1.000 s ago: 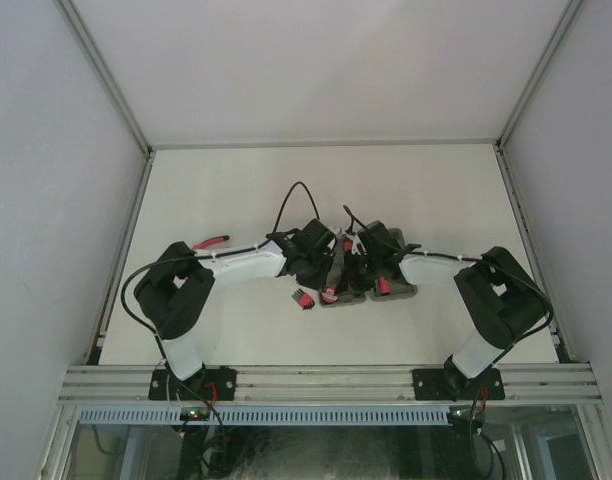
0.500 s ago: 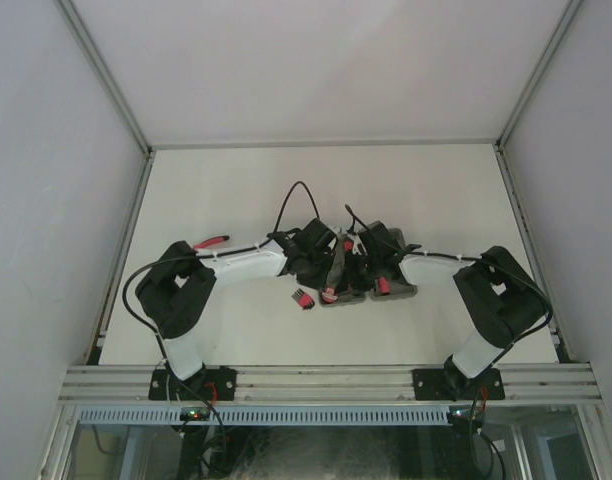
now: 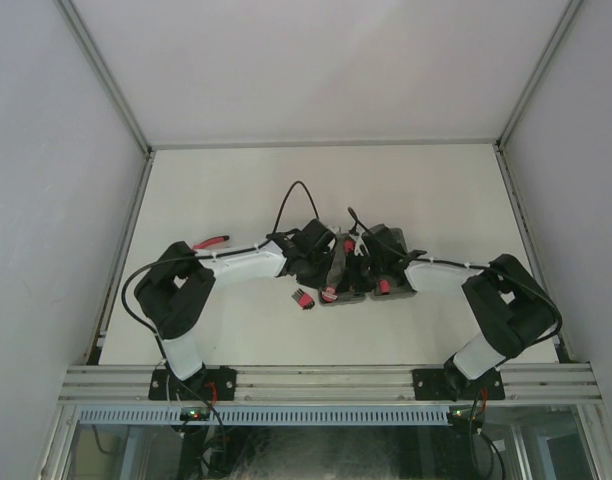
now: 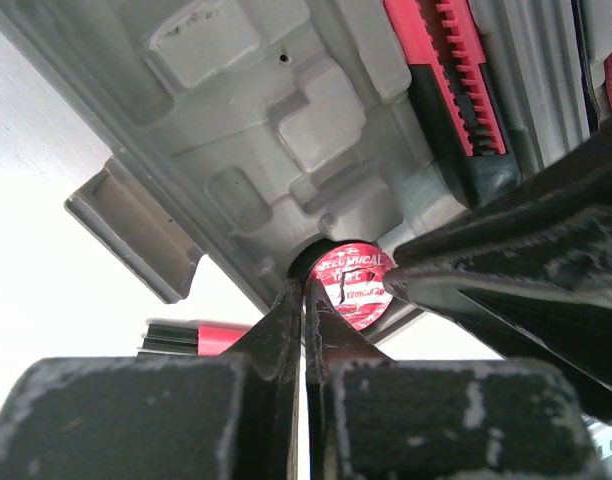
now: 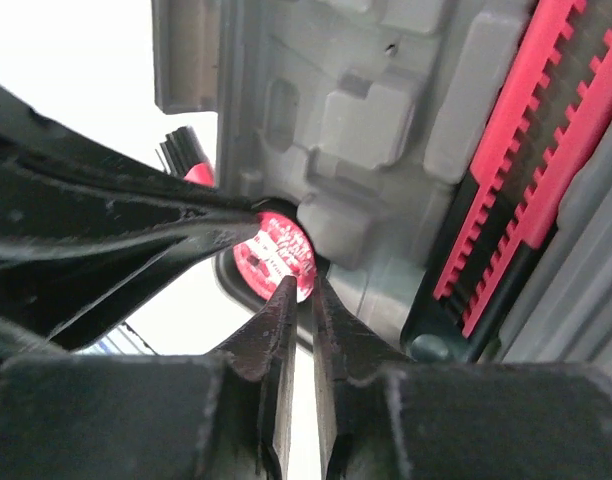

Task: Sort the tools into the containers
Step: Place the engineering item in the storage box, then move the pliers to the center of the board.

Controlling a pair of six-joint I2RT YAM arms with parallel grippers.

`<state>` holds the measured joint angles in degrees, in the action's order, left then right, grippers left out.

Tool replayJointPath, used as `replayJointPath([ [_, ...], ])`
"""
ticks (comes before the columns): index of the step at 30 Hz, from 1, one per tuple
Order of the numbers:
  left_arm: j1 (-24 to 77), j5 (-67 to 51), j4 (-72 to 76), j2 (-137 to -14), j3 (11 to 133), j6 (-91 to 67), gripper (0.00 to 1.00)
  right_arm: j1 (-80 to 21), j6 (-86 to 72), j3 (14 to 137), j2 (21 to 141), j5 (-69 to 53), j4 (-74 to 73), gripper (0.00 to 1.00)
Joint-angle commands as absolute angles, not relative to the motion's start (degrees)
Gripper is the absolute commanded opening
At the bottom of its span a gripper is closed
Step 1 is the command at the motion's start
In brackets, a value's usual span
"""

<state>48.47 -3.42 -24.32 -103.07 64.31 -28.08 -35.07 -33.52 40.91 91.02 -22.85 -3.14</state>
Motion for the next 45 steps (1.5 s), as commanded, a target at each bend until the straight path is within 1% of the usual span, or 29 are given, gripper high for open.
replayJointPath([
  [1,48.6,3.3,-29.6,-107.5,61.1,-27.7,0.0,-34.4,-32.7,40.6,85.7,-24.3,-0.9,0.13],
  [5,48.6,4.1,-30.4,-105.8,62.1,-27.6,0.0,-33.1,-32.4,40.5,83.0,-25.0,-1.6,0.19],
  [6,48.6,4.1,-30.4,-105.3,62.2,-27.6,0.02,-32.9,-32.2,40.6,82.4,-25.0,-1.7,0.2],
  [10,48.6,3.8,-30.0,-103.1,63.1,-27.5,0.12,-32.4,-31.8,40.5,80.3,-23.4,-2.8,0.2],
  [15,48.6,3.8,-28.0,-99.9,64.3,-27.2,0.28,-31.7,-32.2,40.5,78.9,-19.4,-4.9,0.21],
  [18,48.5,3.4,-26.6,-98.3,65.0,-27.3,0.32,-31.3,-32.5,40.4,77.8,-17.9,-5.6,0.23],
  [24,48.4,2.8,-23.6,-94.6,66.1,-27.1,0.37,-31.0,-32.1,40.3,75.6,-16.8,-5.9,0.24],
  [29,47.2,2.4,-21.8,-91.2,65.8,-27.1,0.37,-30.6,-31.9,40.4,74.8,-16.1,-6.3,0.25],
  [32,44.7,2.0,-21.1,-88.6,64.5,-27.5,0.37,-30.5,-31.5,40.3,74.4,-15.5,-6.5,0.26],
  [35,41.5,3.1,-21.1,-85.9,63.1,-27.8,0.37,-30.4,-31.3,40.3,74.0,-14.5,-6.6,0.3],
  [38,38.0,6.5,-21.9,-82.6,61.5,-28.6,0.37,-30.3,-31.2,39.9,73.1,-12.2,-7.0,0.34],
  [42,33.5,11.1,-23.8,-79.2,60.2,-29.3,0.41,-29.9,-30.3,39.8,71.5,-8.9,-8.3,0.39],
  [45,30.8,14.6,-24.6,-76.8,59.0,-29.5,0.43,-29.2,-29.4,39.5,69.1,-6.3,-9.0,0.41],
])
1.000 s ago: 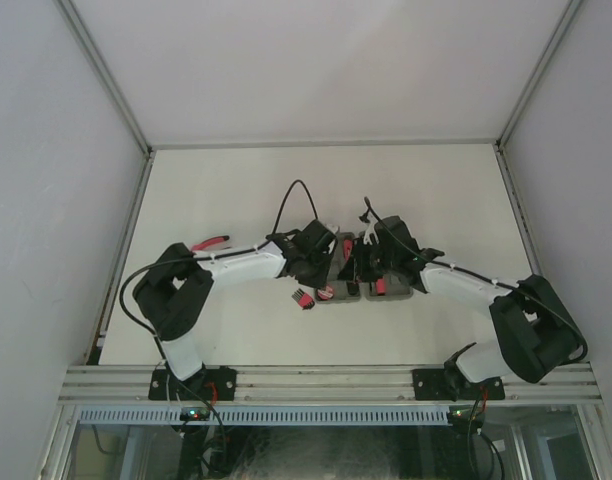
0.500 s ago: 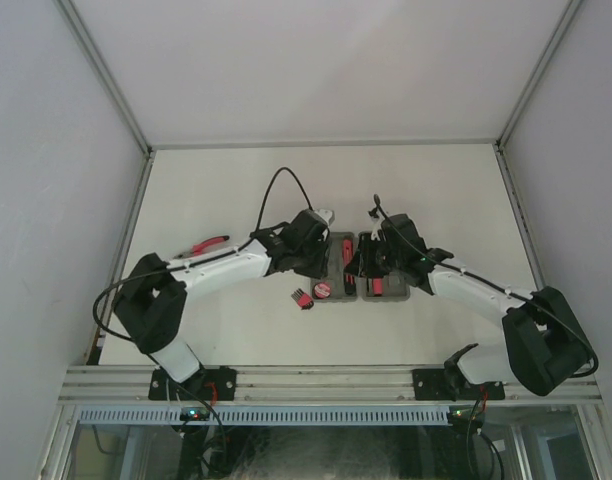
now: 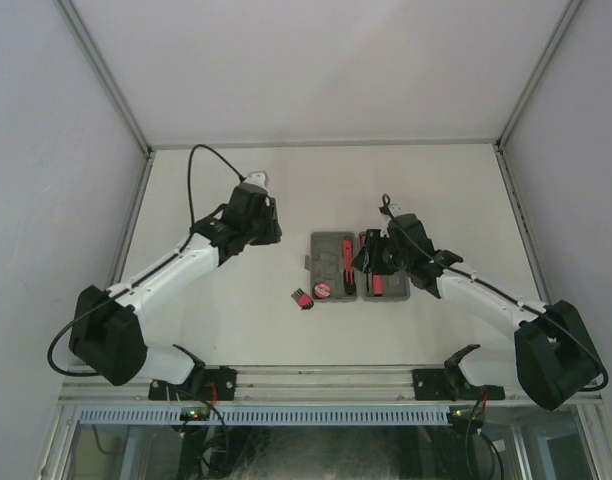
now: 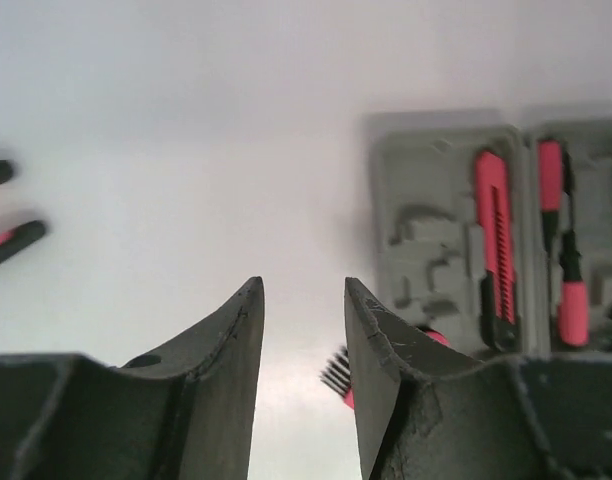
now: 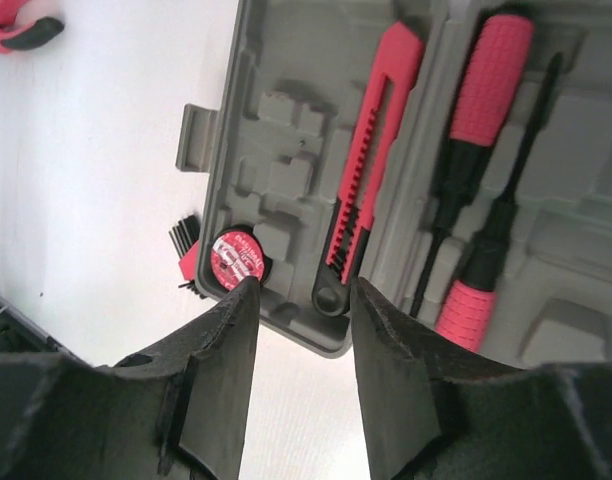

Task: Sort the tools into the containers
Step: Move the pliers to the center of the board.

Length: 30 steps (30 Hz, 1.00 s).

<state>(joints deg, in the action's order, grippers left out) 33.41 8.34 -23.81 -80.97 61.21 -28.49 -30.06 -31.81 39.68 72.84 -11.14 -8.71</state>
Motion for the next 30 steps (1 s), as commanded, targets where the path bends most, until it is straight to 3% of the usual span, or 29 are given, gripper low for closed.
replayJointPath([
  [1,30.1,16.1,-24.5,-75.2,58.4,-29.5,0.44,-28.8,-29.0,39.4,67.8,-5.5,-9.2,0.42],
  [7,28.5,25.7,-24.3,-69.9,55.9,-30.2,0.55,-24.5,-27.8,39.1,62.1,-2.8,-10.2,0.49],
  [18,19.3,26.8,-26.3,-68.9,52.4,-40.1,0.61,-18.9,-29.1,35.2,52.9,0.1,-7.9,0.65],
  [30,10.4,24.9,-28.9,-78.4,51.4,-52.5,0.71,-17.8,-31.7,33.0,52.6,-0.8,-8.3,0.65],
])
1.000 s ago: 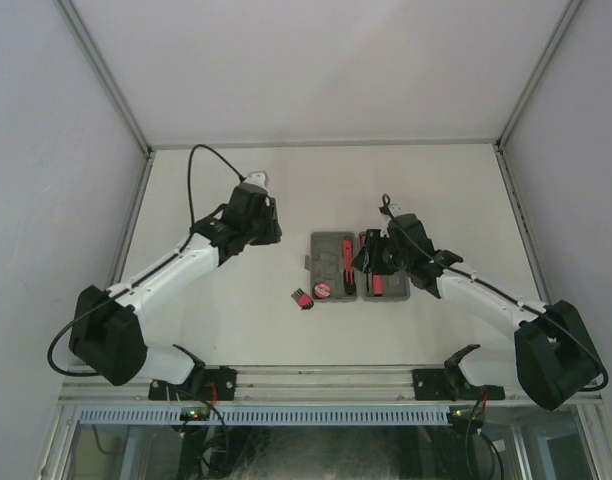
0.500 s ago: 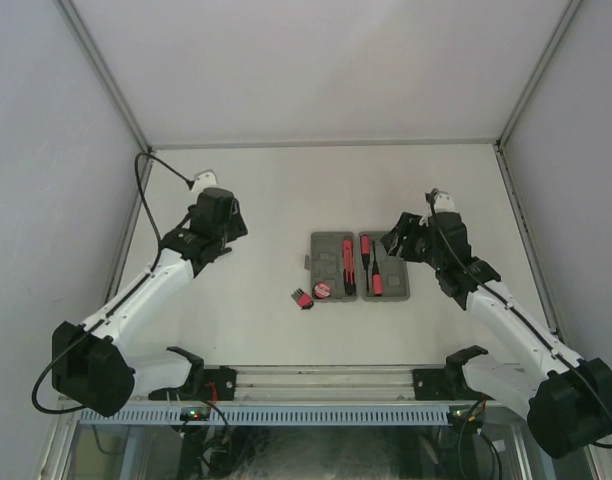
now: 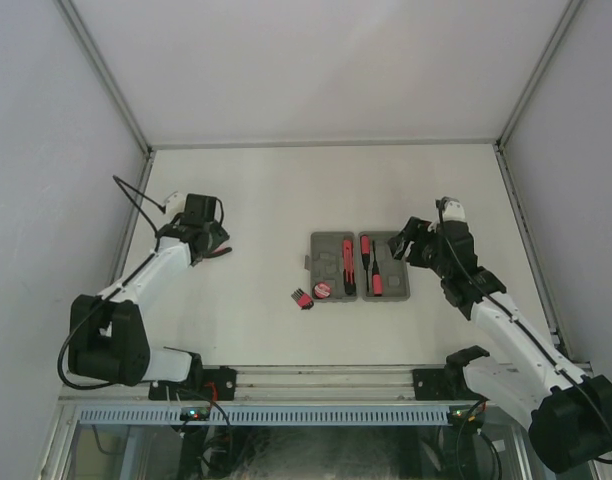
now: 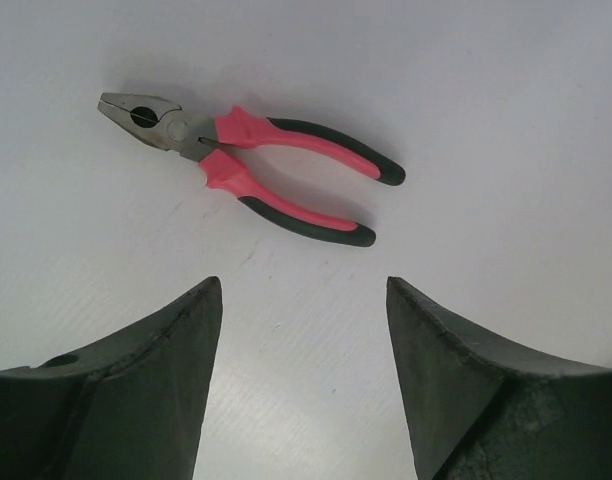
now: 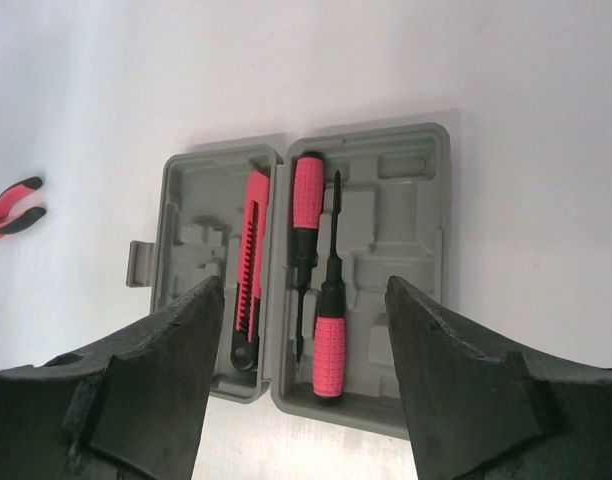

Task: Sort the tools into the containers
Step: Move the pliers to the center of the board.

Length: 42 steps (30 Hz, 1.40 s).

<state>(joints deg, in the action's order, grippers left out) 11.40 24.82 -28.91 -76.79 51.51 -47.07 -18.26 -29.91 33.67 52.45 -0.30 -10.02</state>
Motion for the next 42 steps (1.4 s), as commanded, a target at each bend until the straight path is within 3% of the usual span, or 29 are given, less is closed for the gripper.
replayJointPath([
  [1,10.1,25.0,-28.9,-79.1,51.7,-53.0,0.72,-17.8,-31.9,33.0,52.7,-1.1,-8.1,0.65],
  [26,3.0,21.2,-25.6,-93.6,56.2,-56.6,0.72,-17.8,-34.3,32.3,56.2,-6.1,-6.7,0.64],
  [36,2.4,19.9,-25.9,-96.5,58.9,-55.8,0.65,-17.8,-34.4,32.3,56.7,-6.7,-6.6,0.63],
  [42,2.4,18.9,-27.0,-98.4,60.5,-54.5,0.54,-17.7,-34.7,32.3,57.0,-6.7,-6.5,0.63],
])
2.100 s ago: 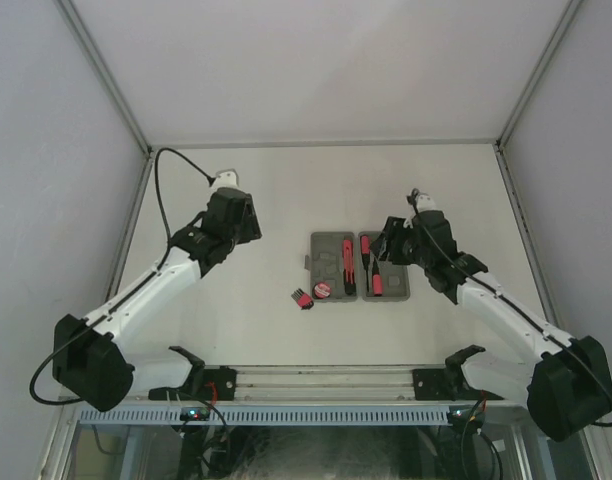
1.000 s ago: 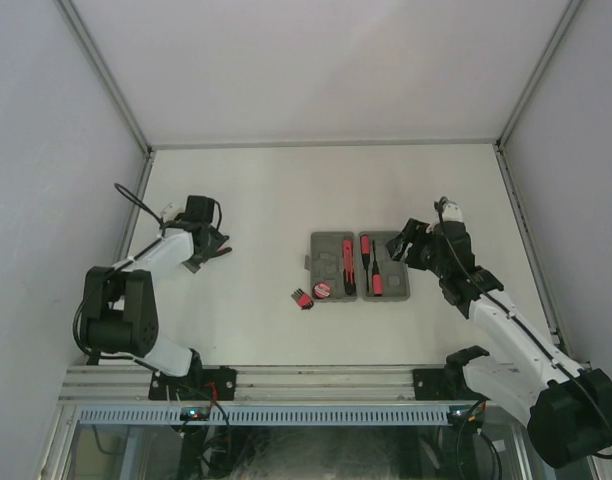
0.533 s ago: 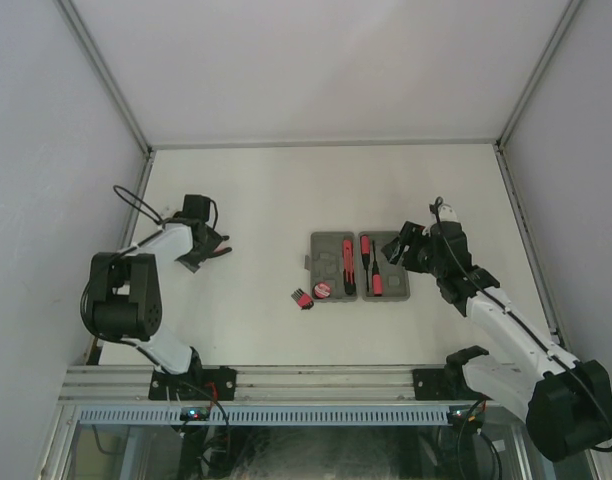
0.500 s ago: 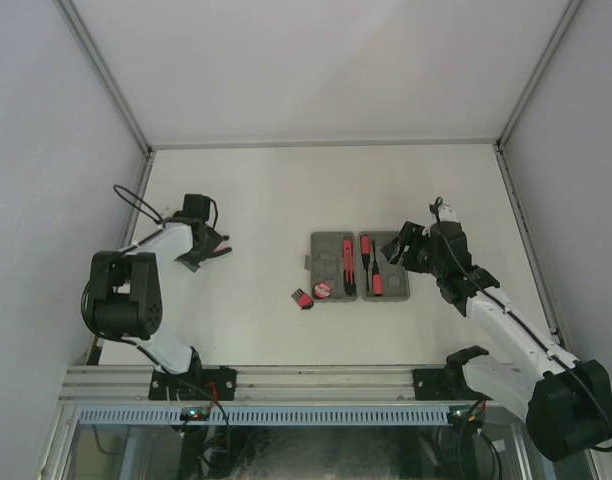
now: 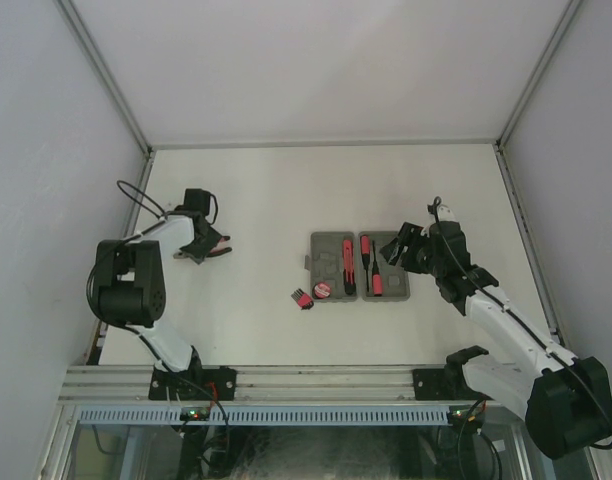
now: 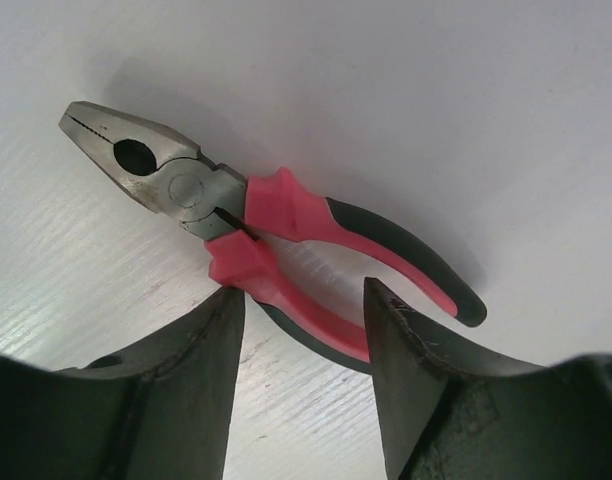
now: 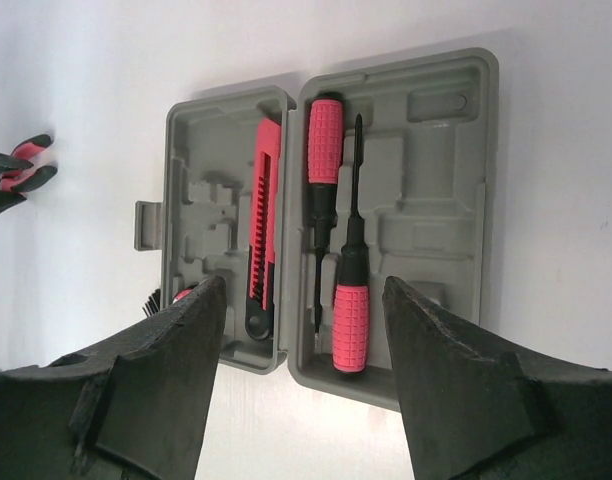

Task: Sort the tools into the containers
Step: Move the pliers to the center of the board.

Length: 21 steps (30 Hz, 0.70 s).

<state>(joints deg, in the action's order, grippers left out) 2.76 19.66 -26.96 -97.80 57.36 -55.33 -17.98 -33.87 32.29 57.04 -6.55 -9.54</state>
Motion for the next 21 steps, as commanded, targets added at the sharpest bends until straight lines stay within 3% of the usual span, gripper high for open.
replayJointPath([
  [1,2.3,18.8,-26.9,-98.4,60.6,-54.4,0.53,-17.7,-34.7,32.3,57.1,-6.8,-6.6,0.63],
  [16,3.2,17.4,-26.6,-97.7,60.3,-48.3,0.06,-17.7,-35.2,32.3,58.0,-6.8,-6.7,0.63],
  [21,7.1,18.1,-26.7,-97.8,61.7,-44.5,0.0,-17.6,-35.5,32.3,58.1,-6.8,-6.6,0.63],
])
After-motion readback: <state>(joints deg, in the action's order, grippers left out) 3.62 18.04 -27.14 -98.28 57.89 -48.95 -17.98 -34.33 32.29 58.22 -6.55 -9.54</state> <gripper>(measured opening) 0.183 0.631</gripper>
